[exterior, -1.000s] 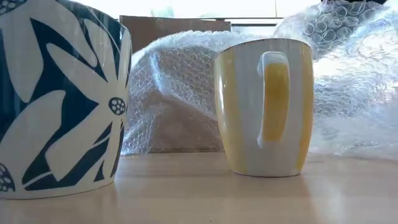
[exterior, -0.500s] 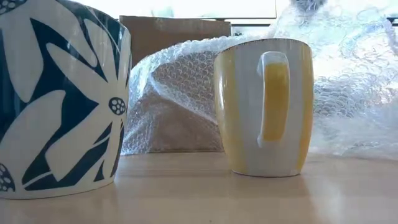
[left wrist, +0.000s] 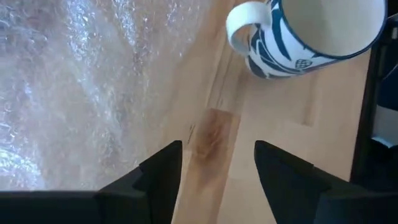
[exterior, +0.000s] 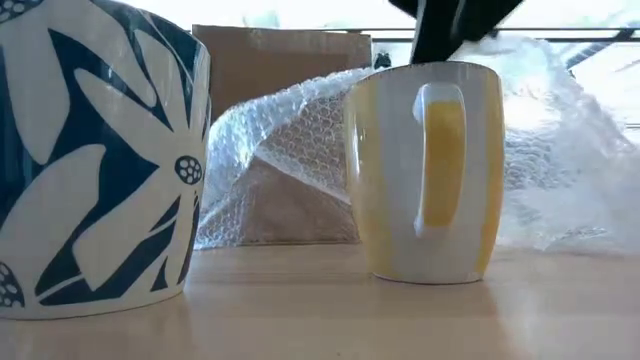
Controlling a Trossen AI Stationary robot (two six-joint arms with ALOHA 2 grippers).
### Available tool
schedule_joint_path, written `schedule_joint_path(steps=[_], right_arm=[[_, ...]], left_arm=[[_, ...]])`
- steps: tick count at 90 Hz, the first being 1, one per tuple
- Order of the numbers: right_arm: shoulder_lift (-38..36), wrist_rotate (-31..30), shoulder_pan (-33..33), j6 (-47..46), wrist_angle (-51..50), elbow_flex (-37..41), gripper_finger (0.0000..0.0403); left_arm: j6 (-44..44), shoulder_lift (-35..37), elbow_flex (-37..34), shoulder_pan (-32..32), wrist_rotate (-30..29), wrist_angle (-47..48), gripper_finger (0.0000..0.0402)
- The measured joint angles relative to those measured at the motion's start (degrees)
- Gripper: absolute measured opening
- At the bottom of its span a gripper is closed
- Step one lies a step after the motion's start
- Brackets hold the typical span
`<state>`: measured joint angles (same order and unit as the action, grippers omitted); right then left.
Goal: Wrap mug
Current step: Prepare the transparent bubble wrap
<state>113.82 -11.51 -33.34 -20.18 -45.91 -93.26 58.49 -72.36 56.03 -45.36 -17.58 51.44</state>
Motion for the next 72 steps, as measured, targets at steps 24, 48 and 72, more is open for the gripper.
schedule_joint_path(steps=[24, 48, 72], right_arm=[[4.0, 1.5, 0.0, -1.9, -0.8, -0.3, 0.0144], [3.9, 8.7, -1.4, -2.7, -1.2, -5.2, 0.0018], [3.4, 8.0, -5.3, -1.7, -4.0, -15.9, 0.0007]], left_arm=[[-4.2, 0.0, -1.2, 0.0, -0.1, -3.1, 0.0166], [-6.0, 0.0, -2.9, 0.0, -1.8, -5.9, 0.0136], [-6.0, 0.0, -6.8, 0.2, -9.1, -9.6, 0.0096]])
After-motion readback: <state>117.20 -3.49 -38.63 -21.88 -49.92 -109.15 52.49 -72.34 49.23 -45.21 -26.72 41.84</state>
